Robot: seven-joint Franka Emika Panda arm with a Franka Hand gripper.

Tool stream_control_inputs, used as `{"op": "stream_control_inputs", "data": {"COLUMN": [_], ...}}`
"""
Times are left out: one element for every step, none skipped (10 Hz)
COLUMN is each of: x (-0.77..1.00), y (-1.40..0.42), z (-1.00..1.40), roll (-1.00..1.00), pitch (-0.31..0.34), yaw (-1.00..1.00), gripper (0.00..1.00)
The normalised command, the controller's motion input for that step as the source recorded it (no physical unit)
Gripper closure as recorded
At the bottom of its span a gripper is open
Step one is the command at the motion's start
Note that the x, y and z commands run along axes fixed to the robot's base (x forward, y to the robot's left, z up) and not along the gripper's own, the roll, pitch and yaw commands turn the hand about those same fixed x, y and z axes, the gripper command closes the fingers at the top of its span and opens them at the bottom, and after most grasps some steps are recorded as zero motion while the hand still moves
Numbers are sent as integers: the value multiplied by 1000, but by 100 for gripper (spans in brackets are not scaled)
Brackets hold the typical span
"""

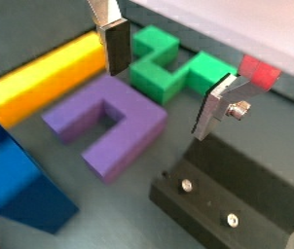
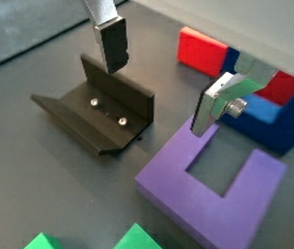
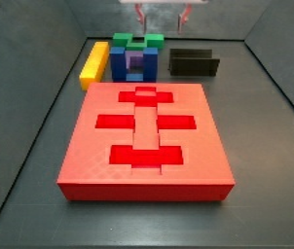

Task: Pick up the purple object. Move up. Place the purple object on the fixture. Regrasp the purple object. Move to above the board. Insert the purple object.
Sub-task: Pick up the purple object.

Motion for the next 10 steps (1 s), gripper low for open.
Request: {"op": "stream_control_inputs", "data": {"x": [-89, -369, -394, -229, -69, 0, 103, 0, -194, -309], "y": [0, -103, -240, -323, -394, -431, -391, -223, -43, 0], "z": [-674, -420, -177, -249, -211, -94, -6, 0, 0, 0], "roll": [-174, -130, -39, -34, 0, 0, 7, 17, 23, 16], "pitch": [0, -24, -50, -74, -79, -51, -4, 0, 0, 0], "yaw": [100, 77, 83, 60, 69, 20, 0, 0, -43, -89], "gripper": [0, 0, 0, 0, 0, 0, 0, 0, 0, 0]}}
